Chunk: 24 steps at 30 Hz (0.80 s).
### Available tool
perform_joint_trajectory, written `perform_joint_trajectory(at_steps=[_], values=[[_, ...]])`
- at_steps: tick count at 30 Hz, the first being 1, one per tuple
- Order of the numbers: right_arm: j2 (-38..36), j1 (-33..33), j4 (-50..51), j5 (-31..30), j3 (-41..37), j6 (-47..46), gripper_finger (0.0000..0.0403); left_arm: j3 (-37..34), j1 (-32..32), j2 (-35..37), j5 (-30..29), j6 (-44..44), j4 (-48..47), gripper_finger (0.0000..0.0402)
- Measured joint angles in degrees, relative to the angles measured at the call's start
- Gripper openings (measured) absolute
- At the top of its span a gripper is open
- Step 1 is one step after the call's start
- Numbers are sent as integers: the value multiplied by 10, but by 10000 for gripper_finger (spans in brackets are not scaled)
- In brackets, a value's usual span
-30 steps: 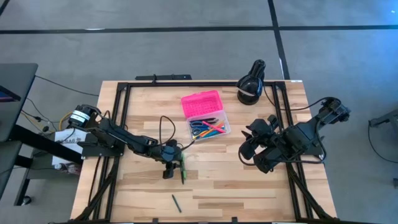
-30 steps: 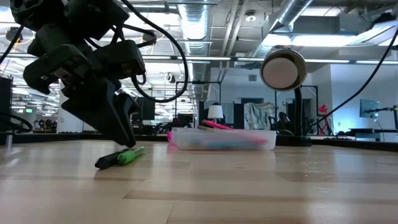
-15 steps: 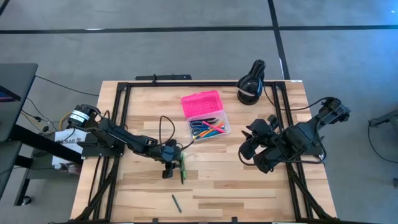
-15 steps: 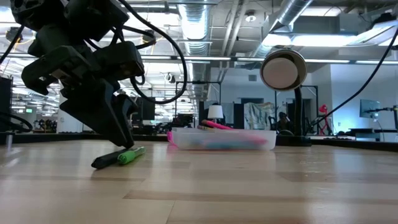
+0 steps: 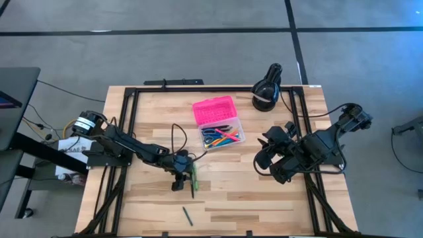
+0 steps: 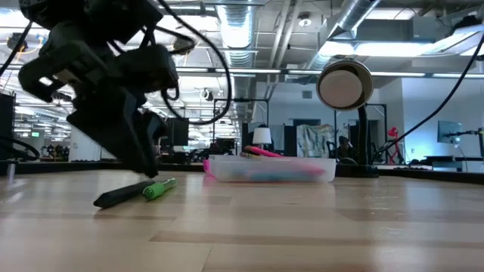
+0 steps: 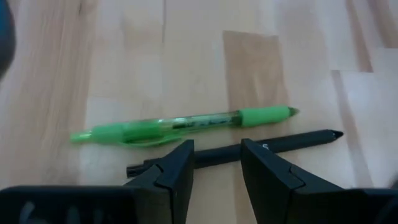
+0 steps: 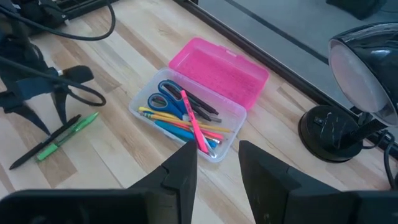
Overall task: Pick & place school supplies into a supply box
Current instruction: Put the black pen into the pink supply box
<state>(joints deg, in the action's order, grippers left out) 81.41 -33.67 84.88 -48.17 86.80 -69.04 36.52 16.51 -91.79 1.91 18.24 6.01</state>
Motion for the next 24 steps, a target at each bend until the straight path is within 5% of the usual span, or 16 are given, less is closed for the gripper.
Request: perform_joint_trajectory(at_steps=[24], values=[[0,0,-1,-13,0,0,111,9,2,-2,-14,-42,14,125]])
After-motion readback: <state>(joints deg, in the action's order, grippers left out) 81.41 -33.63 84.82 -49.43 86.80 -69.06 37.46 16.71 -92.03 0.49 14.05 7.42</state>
